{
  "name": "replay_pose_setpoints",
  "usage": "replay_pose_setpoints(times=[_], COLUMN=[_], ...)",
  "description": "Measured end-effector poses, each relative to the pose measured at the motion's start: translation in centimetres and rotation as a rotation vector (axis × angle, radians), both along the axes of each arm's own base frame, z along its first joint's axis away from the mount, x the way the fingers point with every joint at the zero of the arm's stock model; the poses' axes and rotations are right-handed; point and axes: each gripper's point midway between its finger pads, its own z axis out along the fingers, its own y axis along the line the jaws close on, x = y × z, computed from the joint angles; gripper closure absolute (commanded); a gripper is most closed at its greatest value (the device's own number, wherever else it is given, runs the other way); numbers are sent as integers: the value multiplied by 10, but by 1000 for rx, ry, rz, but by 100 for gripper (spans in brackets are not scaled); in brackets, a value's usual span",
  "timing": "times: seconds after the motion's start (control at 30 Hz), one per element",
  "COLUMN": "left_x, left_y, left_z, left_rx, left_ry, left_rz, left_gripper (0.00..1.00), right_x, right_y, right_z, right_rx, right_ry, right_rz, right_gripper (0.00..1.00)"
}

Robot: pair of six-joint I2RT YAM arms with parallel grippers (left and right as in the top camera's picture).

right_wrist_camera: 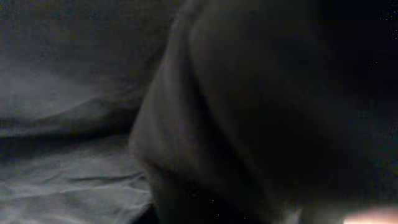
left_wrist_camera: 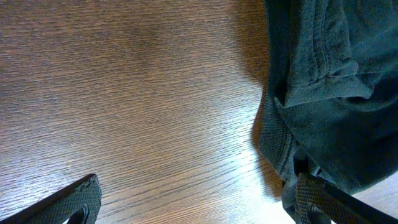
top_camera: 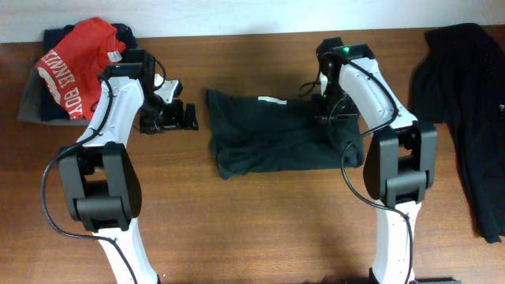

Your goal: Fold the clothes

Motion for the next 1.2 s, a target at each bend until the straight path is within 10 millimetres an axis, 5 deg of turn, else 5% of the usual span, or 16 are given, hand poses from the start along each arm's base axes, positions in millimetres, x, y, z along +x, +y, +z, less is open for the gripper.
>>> replay_pose_setpoints(times=[0.53, 0.83, 0.9, 0.93, 1.03, 1.2], left_x=[0, -1, -1, -1, -1, -2], left_y=[0, 0, 0, 0, 0, 0], left_z=[0, 0, 0, 0, 0, 0], left_rx=[0, 0, 0, 0, 0, 0], left_ry=[0, 4, 6, 6, 6, 6], left_rz=[0, 0, 0, 0, 0, 0], left_gripper=[1, 1, 1, 1, 1, 1], right_x=[4, 45, 49, 49, 48, 44], right_y=[36, 40, 30, 26, 4, -22], right_z=[3, 53, 57, 57, 56, 41], right_rx=[119, 174, 164, 160, 142, 121], right_ry=[-19, -186, -195, -193, -180, -149], right_rz=[6, 0, -16, -24, -69, -120], right_gripper=[60, 47, 53, 69, 94, 96])
